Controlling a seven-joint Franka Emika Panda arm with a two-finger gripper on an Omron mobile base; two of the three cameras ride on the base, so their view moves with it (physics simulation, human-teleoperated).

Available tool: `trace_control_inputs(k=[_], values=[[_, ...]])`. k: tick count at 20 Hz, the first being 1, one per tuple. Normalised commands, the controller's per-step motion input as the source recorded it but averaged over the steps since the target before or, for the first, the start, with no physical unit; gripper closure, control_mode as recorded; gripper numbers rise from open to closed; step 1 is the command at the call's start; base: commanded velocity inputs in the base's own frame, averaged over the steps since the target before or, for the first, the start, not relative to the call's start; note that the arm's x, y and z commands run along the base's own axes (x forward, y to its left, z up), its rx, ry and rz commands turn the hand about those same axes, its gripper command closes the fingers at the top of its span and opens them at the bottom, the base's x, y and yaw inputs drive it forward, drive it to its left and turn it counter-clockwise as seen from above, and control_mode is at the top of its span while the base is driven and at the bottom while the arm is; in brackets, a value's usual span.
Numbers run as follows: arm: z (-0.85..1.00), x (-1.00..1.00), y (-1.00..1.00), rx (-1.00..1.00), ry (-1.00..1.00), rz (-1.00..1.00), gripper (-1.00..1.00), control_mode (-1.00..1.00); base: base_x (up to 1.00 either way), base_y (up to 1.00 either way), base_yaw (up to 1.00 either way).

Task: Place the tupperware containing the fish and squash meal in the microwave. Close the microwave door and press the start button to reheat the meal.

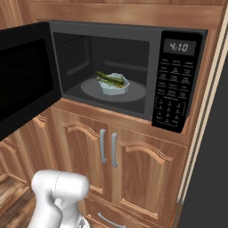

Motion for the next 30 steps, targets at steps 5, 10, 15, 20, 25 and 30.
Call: trace_control_inputs(k=[5, 10, 15, 20, 25, 30], values=[[0.00, -0.02, 0.55, -0.19, -0.07, 0.00, -1.00, -1.00, 0.00, 0.00, 0.00], [0.00, -0.12, 0.76, -0.20, -0.11, -0.01, -1.00, -1.00, 0.00, 0.00, 0.00], [0.00, 0.00, 0.95, -0.22, -0.10, -0.01, -1.00, -1.00, 0.00, 0.00, 0.00], [0.00, 0.00, 1.00, -0.24, -0.03, -0.05, -1.00, -1.00, 0.00, 0.00, 0.00], [0.00, 0.01, 1.00, -0.23, 0.00, -0.06, -1.00, -1.00, 0.00, 0.00, 0.00], [0.00, 0.13, 0.97, -0.24, 0.00, -0.08, -1.00, -1.00, 0.00, 0.00, 0.00]])
